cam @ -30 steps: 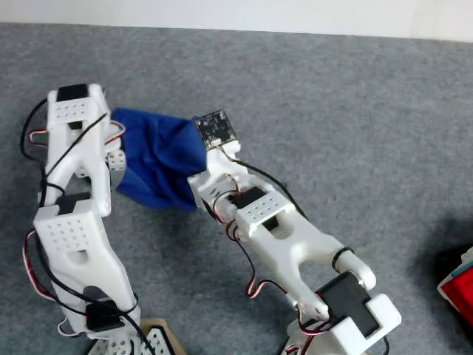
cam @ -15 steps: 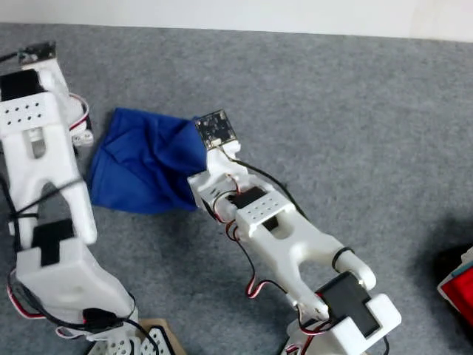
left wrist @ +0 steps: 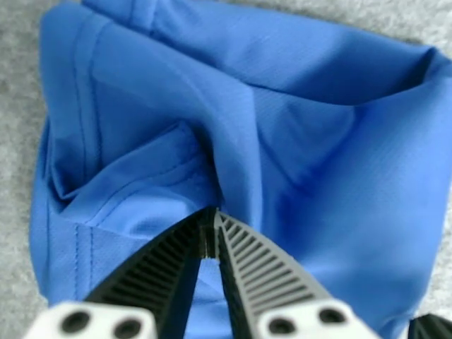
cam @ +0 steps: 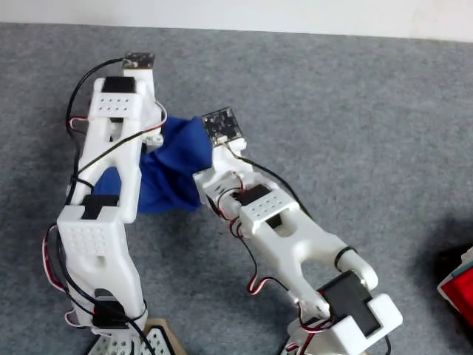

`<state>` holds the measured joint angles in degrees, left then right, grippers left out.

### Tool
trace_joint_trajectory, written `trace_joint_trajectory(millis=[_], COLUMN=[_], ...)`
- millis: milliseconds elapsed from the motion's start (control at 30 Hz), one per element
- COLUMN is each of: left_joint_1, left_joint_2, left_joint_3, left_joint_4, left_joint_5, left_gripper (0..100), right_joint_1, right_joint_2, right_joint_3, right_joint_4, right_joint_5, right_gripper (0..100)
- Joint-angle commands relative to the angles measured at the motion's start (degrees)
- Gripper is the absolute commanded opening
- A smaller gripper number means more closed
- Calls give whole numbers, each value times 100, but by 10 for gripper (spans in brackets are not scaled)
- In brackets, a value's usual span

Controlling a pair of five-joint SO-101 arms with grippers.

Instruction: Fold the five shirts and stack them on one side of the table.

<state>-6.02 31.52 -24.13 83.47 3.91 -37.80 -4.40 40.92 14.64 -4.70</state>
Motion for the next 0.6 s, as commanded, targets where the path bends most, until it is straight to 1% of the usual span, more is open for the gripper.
trace_joint_trajectory(millis=[0, 100, 400, 500, 567], left_joint_1=[57, -66, -163, -286, -391], left_joint_2=[-40, -22, -31, -84, -84], left_joint_3=[-84, -40, 778, 919, 884], left_joint_4=[-97, -88, -114, -62, 158], left_joint_5=[-26, -26, -53, -35, -35], left_gripper=[5, 5, 6, 6, 6], right_joint_1=[92, 92, 92, 92, 92], right_joint_2=[-22, -22, -22, -22, -22], right_joint_3=[-75, -75, -57, -57, -57], right_joint_4=[-92, -92, -92, -92, -92], right_joint_5=[70, 79, 79, 79, 79], right_gripper=[7, 7, 7, 7, 7])
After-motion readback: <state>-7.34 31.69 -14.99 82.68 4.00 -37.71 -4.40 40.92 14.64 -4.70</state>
